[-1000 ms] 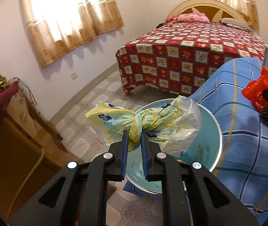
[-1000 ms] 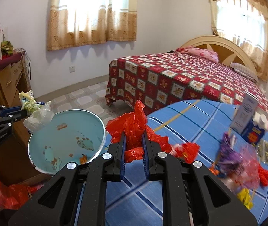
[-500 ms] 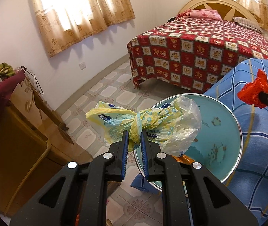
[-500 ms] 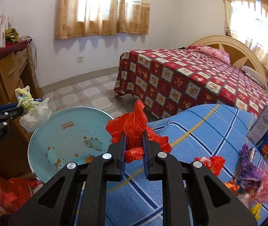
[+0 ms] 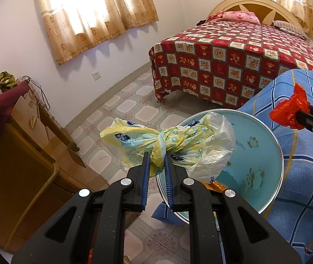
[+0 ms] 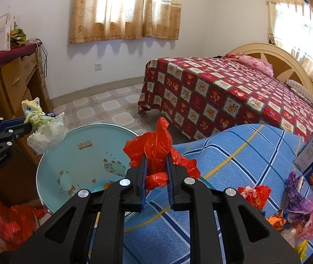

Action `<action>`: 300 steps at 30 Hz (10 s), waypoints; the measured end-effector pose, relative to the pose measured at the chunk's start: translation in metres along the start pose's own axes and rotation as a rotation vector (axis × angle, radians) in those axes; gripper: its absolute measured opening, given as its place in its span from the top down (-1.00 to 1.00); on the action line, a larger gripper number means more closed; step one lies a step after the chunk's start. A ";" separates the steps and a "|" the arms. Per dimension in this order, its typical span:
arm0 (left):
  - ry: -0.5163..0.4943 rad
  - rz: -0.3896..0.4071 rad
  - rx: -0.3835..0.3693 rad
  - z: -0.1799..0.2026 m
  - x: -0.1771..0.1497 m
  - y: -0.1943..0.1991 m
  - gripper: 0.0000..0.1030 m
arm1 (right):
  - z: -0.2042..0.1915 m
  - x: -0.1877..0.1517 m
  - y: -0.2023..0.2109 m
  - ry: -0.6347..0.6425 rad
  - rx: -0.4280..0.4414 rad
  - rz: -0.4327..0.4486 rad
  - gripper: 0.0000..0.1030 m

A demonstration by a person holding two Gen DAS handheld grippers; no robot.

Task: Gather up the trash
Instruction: 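Carry both bags over the blue bin and open both tools to drop them, then grasp the yellow floral wrapper with the right tool while the left tool grasps the checked rag, then carry the rag and yellow wrapper over the blue bin, then open the left tool to drop the checked rag while the right tool releases the yellow wrapper, then grasp the black mesh bundle with the left tool while the right tool grasps the pink plastic bag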

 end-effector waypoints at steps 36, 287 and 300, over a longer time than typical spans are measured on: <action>-0.151 -0.011 -0.135 0.090 -0.047 0.020 -0.48 | 0.083 -0.087 0.119 -0.150 -0.231 0.010 -0.27; -0.062 -0.072 -0.101 0.060 -0.041 -0.005 -0.32 | 0.018 -0.062 0.063 -0.055 0.003 -0.011 -0.17; -0.229 -0.058 -0.235 0.188 -0.071 0.043 -0.48 | 0.158 -0.193 0.156 -0.367 -0.317 -0.076 -0.30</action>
Point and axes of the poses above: each gripper's, at about its wrist camera, not at the fingertips, and y roughly against the way its jaws point, z to its right, x to its top, the point moved 7 cm from there along -y, roughly the way its jaws point, and after that the axes turned 9 degrees about y, right-handed, at the moved point
